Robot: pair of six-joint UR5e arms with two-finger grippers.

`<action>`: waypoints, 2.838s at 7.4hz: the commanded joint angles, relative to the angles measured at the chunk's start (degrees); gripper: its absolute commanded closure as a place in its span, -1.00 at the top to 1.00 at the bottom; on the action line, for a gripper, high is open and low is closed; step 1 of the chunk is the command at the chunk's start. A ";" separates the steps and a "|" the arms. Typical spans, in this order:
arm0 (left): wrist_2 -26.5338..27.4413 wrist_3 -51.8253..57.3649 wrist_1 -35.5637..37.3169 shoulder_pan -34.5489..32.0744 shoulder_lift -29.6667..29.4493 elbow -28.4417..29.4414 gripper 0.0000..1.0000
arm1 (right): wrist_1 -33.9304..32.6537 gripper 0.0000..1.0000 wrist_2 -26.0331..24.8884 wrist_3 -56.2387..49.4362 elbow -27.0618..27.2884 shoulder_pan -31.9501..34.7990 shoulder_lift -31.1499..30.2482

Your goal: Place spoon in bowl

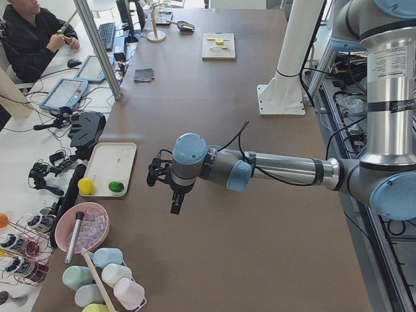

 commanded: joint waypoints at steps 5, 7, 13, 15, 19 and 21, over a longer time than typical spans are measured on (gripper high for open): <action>-0.46 -0.22 -0.25 0.12 0.58 -0.40 0.95 | 0.03 1.00 -2.31 0.10 0.14 0.06 -0.17; -0.46 -0.22 -0.25 0.12 0.67 -0.31 0.95 | 0.03 1.00 -2.13 0.10 0.14 0.06 -0.08; -0.46 -0.22 -0.25 0.21 0.58 -0.14 0.95 | 0.03 1.00 -1.95 -0.52 0.14 0.06 0.19; -0.55 -0.22 -0.08 0.12 0.58 -0.22 0.95 | 0.03 1.00 -1.87 -0.60 0.23 0.06 0.10; -2.93 -0.31 0.01 0.12 0.41 -0.31 0.95 | 0.03 1.00 -1.95 -0.52 0.23 0.06 0.36; -2.49 -0.31 -0.25 0.21 0.41 -0.40 0.95 | 0.03 1.00 -1.78 -0.34 0.31 0.06 0.36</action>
